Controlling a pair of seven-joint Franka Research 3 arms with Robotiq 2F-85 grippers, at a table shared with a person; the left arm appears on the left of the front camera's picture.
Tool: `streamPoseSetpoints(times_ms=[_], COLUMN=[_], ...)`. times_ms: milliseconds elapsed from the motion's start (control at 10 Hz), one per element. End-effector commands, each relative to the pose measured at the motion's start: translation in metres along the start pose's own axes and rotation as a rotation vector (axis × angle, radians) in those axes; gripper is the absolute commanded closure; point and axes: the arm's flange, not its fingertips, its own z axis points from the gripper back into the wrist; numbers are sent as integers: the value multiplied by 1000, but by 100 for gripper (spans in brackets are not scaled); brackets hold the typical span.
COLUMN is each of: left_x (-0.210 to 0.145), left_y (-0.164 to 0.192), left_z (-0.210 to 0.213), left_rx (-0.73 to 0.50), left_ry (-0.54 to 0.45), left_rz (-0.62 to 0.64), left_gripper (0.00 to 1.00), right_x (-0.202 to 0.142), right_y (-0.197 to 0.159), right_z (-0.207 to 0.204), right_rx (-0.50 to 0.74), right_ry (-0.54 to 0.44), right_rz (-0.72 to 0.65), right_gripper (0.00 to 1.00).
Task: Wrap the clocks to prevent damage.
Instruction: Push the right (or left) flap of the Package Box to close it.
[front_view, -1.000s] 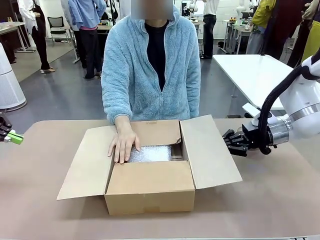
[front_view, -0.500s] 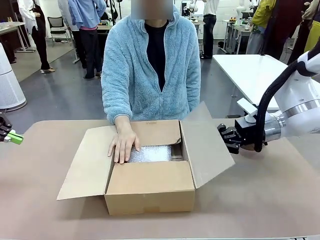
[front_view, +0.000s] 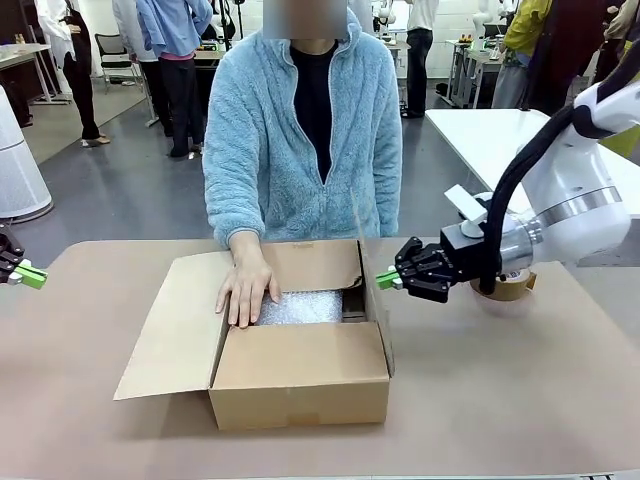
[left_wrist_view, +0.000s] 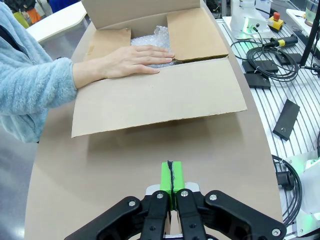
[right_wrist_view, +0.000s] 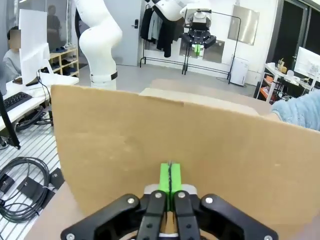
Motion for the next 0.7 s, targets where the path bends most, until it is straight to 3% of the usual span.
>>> streamPoseSetpoints(times_ms=[0,600], left_x=[1,1], left_y=[0,0], left_z=[2,2], left_rx=[2,2], left_ry=[-9,-9], left_rz=[4,4], left_gripper=[100,100], right_x=[-1,-29], right_y=[-21,-38], right_z=[-13,-39], right_rx=[-62,-34], right_ry=[16,61], right_rz=[-5,-82], right_gripper=[99,99])
